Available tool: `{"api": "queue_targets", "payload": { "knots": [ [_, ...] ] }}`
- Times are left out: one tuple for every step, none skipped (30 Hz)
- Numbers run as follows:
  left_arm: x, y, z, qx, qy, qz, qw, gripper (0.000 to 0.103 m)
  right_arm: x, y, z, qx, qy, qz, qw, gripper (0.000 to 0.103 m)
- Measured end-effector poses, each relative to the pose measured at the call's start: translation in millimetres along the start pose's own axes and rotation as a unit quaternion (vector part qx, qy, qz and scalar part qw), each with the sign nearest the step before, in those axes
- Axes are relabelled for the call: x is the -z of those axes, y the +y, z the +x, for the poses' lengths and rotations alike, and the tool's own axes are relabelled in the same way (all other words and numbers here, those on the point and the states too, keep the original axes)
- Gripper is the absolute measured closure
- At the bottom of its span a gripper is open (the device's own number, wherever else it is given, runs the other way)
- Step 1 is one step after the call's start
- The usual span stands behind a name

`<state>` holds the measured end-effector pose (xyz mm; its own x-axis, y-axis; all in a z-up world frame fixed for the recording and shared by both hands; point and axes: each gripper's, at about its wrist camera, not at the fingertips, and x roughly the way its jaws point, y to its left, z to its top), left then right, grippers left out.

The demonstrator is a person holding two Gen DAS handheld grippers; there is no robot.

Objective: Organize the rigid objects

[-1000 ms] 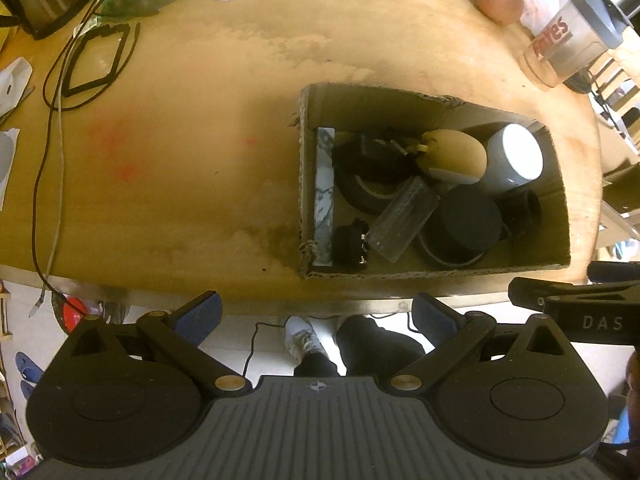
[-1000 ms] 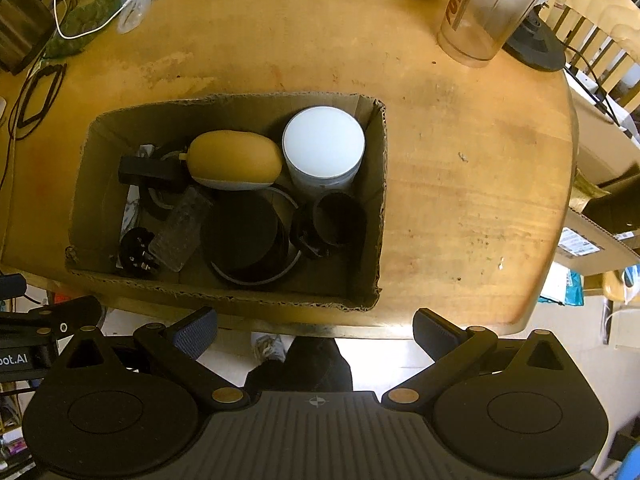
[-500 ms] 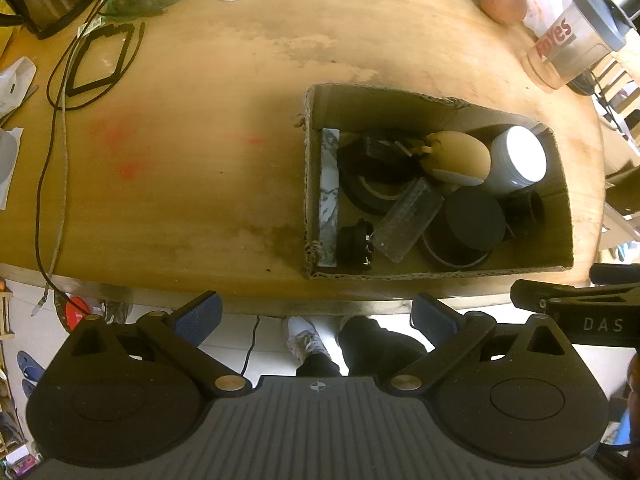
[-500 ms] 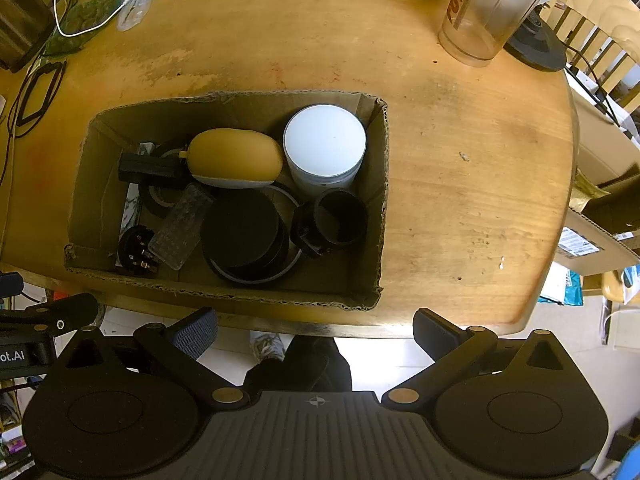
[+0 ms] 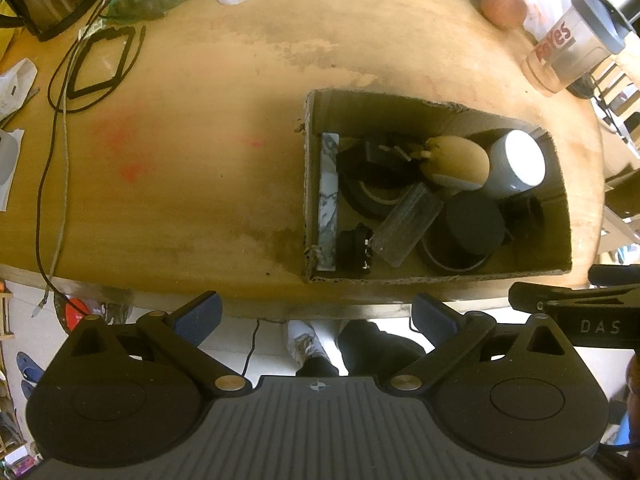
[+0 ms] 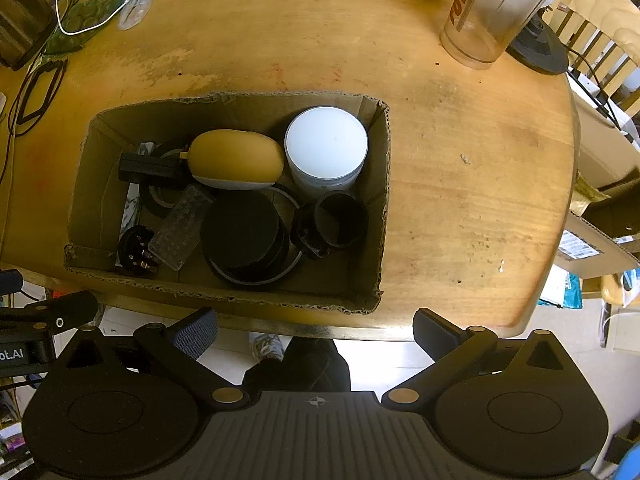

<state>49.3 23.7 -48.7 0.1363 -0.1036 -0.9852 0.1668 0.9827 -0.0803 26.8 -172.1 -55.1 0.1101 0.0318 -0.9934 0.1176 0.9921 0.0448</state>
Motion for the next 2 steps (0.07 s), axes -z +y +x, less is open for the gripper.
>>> {"api": "queue_targets", "payload": {
  "knots": [
    [-1.1,-0.4,-0.7,-0.001,-0.002,0.001,1.0,0.0,-0.3,0.0,0.4,0.0,0.0,0.0,1.0,0.0],
    [-2.1,-0.9,-1.3,-0.001,-0.004,0.001,1.0,0.0,-0.5,0.0,0.1,0.0,-0.001,-0.001,1.0,0.0]
  ]
}}
